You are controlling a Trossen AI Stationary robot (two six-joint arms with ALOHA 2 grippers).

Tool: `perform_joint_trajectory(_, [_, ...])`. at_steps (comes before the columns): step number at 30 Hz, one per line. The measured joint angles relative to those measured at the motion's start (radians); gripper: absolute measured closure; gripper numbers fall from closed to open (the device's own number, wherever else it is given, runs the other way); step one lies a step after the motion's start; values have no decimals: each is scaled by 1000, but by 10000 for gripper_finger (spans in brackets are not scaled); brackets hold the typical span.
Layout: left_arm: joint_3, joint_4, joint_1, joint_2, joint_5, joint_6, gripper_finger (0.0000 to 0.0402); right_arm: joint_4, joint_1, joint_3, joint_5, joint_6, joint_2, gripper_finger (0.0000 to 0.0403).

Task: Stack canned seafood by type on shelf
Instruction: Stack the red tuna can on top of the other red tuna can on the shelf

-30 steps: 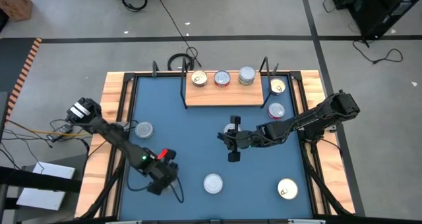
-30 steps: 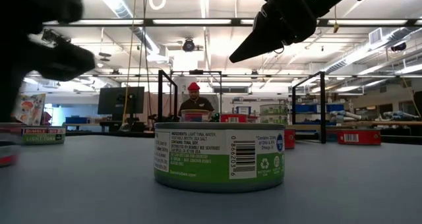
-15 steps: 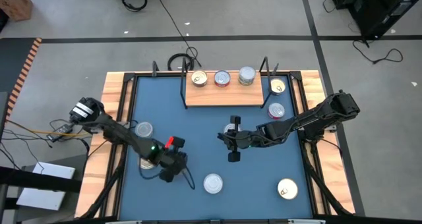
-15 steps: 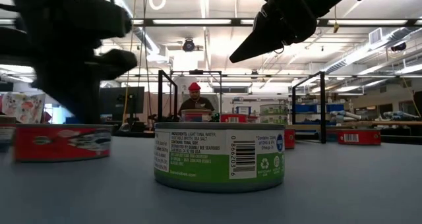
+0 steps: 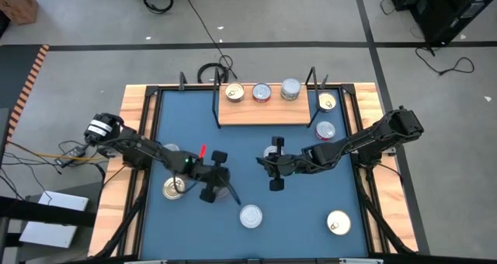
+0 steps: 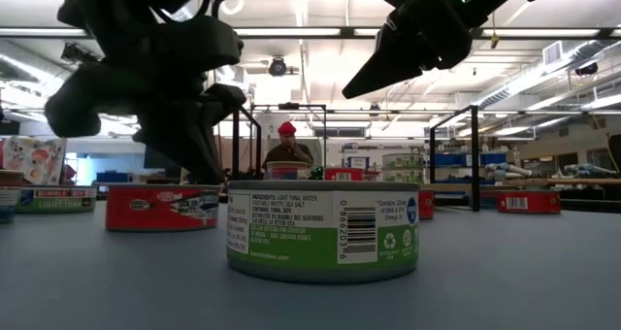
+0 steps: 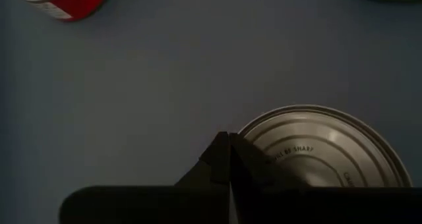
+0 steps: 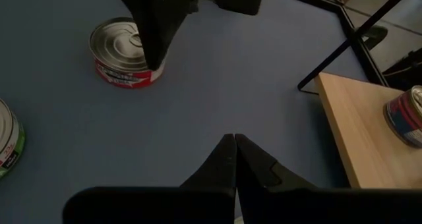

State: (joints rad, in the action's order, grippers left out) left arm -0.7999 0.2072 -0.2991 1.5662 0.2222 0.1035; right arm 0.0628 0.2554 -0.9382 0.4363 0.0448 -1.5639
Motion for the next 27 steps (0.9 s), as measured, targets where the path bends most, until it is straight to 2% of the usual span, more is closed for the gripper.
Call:
perform_joint_trajectory(7, [18,-109,30,-2,16,42,399,5,0,0,0,0,0,393])
perform_joint_trajectory(11, [1,-99,31,-32,27,62,399,9,0,0,0,0,0,394])
perform_joint_trajectory(14, [-6,-43,19,-74,-18,47,399,17,0,0,0,0,0,394])
perform_joint_trajectory(17, [-6,54,-25,-116,-59,0,399,20,0,0,0,-1,0,393])
perform_joint_trajectory(24, [-7,224,-218,-155,-39,-31,399,22,0,0,-1,-27,0,393])
perform_joint_trajectory(27, [-8,230,-265,-145,-24,-38,394,22,0,0,-3,-26,0,393])
